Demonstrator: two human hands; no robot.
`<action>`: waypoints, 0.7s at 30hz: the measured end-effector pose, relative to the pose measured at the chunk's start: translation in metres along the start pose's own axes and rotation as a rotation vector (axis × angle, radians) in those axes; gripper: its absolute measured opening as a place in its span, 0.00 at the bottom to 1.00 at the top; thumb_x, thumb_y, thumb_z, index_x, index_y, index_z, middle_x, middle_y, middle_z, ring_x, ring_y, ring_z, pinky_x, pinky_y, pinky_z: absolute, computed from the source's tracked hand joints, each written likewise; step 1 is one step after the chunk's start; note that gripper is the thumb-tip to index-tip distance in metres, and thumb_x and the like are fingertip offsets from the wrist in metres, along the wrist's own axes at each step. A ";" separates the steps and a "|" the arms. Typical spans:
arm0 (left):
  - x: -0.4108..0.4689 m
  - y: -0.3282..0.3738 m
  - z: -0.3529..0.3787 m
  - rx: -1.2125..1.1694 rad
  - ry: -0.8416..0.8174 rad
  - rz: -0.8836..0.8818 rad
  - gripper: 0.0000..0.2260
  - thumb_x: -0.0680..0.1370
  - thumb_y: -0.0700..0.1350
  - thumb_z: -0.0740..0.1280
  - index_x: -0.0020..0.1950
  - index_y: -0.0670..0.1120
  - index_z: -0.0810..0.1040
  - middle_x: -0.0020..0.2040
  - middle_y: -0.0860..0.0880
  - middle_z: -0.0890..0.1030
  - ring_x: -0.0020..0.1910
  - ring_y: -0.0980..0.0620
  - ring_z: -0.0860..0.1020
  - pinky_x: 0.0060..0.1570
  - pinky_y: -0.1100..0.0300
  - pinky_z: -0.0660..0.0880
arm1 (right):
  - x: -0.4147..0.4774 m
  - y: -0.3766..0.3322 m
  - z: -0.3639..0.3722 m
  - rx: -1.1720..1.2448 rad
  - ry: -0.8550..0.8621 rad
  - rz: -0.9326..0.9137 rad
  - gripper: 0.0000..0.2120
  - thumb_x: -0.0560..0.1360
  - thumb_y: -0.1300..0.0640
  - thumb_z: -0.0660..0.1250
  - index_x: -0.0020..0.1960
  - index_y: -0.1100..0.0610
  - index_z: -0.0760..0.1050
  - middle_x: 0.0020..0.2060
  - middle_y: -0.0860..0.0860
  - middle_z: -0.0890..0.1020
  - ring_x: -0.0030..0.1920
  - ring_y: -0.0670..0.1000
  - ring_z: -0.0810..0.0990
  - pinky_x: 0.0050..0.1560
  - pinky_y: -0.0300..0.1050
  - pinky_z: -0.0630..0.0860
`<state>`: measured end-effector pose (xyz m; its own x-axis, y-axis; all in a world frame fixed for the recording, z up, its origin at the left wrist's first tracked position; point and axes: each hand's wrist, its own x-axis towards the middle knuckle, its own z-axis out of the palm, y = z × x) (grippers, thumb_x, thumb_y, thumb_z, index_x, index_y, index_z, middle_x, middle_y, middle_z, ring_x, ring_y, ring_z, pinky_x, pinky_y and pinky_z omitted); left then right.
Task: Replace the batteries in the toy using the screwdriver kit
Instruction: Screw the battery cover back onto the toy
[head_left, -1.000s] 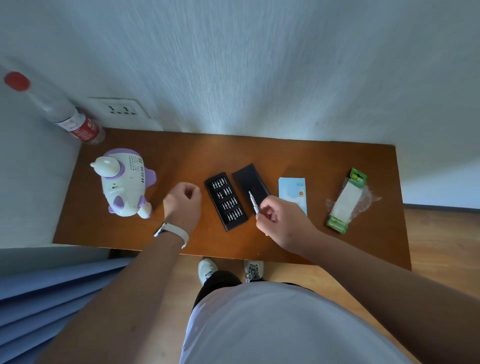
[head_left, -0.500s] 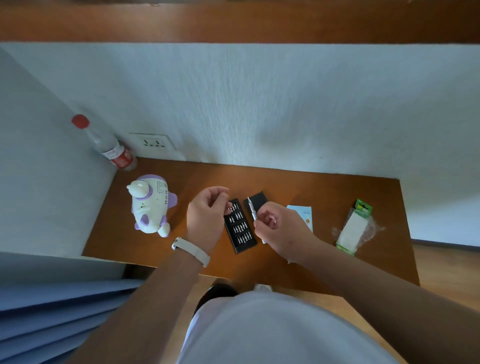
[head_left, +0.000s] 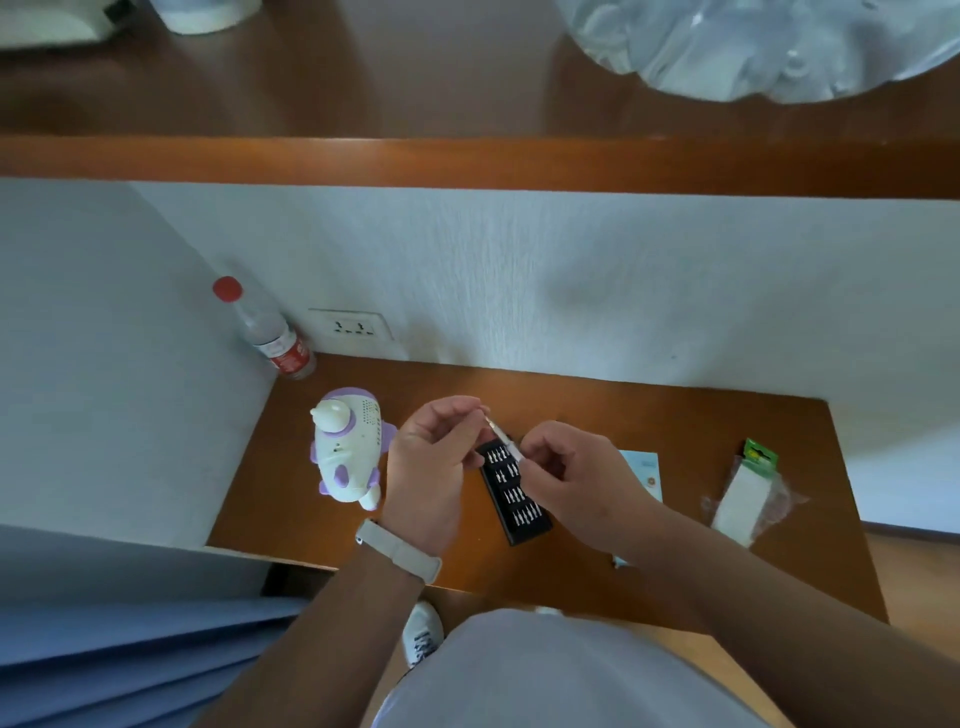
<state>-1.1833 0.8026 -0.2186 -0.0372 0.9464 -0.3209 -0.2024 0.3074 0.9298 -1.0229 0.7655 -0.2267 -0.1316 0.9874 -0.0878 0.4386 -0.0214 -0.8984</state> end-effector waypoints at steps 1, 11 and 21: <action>0.000 0.004 -0.004 -0.012 -0.009 0.001 0.10 0.79 0.34 0.68 0.45 0.47 0.83 0.42 0.49 0.86 0.38 0.56 0.83 0.31 0.66 0.76 | 0.001 -0.005 0.001 0.002 0.010 -0.003 0.12 0.77 0.52 0.67 0.42 0.34 0.73 0.40 0.42 0.80 0.41 0.47 0.80 0.32 0.31 0.75; 0.006 0.030 -0.040 -0.082 -0.127 -0.027 0.08 0.78 0.31 0.67 0.49 0.42 0.82 0.43 0.44 0.86 0.43 0.49 0.85 0.40 0.63 0.82 | 0.009 -0.028 0.018 0.016 0.103 0.019 0.09 0.76 0.56 0.67 0.39 0.44 0.76 0.31 0.45 0.76 0.30 0.42 0.72 0.30 0.33 0.71; 0.020 0.038 -0.067 0.065 -0.251 -0.017 0.07 0.77 0.32 0.69 0.49 0.43 0.82 0.45 0.41 0.86 0.45 0.45 0.85 0.42 0.62 0.83 | 0.012 -0.045 0.028 -0.114 0.135 -0.043 0.09 0.77 0.59 0.68 0.42 0.46 0.77 0.32 0.45 0.74 0.34 0.45 0.72 0.34 0.36 0.70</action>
<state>-1.2571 0.8262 -0.2013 0.2115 0.9337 -0.2889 -0.1373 0.3211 0.9370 -1.0689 0.7739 -0.1989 -0.0348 0.9993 0.0148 0.5337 0.0311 -0.8451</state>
